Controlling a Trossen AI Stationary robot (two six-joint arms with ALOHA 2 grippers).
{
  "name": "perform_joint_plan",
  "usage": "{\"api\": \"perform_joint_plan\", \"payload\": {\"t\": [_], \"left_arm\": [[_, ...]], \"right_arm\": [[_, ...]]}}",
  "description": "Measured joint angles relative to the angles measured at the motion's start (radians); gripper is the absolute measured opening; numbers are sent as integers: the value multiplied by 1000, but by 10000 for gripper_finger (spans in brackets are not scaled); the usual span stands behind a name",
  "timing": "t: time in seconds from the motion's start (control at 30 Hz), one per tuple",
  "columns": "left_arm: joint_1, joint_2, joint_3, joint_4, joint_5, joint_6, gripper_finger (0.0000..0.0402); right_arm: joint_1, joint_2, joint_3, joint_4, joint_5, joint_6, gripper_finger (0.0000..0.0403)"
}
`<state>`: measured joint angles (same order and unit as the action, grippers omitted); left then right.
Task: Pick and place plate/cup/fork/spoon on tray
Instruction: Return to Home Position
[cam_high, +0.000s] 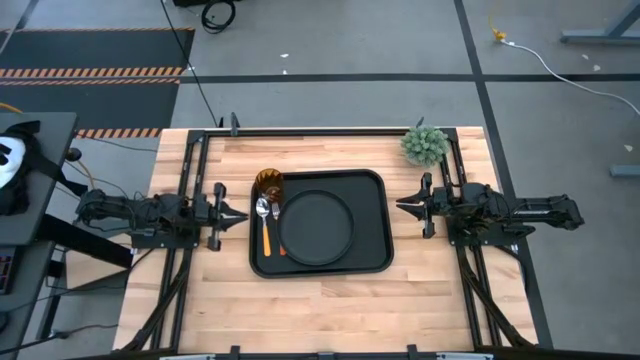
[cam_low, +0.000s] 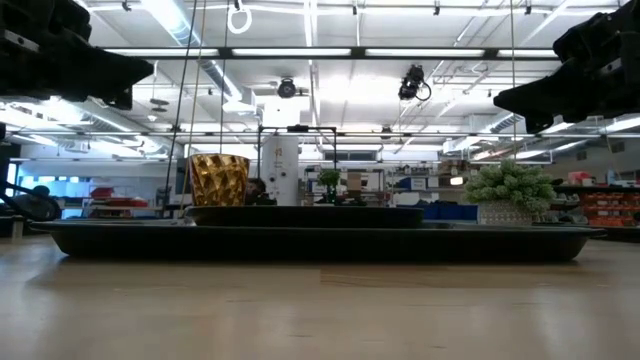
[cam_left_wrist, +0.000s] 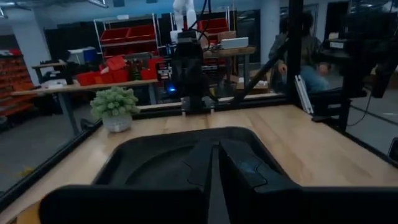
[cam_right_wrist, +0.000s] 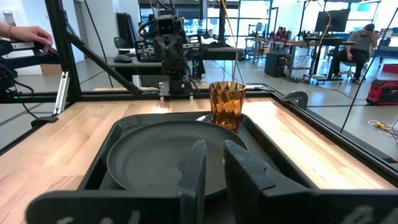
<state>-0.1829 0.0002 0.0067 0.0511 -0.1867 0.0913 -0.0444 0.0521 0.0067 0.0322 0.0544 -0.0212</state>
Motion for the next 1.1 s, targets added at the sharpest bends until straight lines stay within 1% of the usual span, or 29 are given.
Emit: {"api": "perform_joint_plan", "payload": {"t": [0.1,0.27,0.57,1.1], "left_arm": [[2,0,0,-1,-15,22,36],[10,0,0,6,-90,32,36],[13,0,0,41,-86,26,36],[24,6,0,51,-79,26,36]], "right_arm": [[0,0,0,0,0,0,61],[0,0,0,0,0,0,61],[0,0,0,0,0,0,61],[0,0,0,0,0,0,61]]}}
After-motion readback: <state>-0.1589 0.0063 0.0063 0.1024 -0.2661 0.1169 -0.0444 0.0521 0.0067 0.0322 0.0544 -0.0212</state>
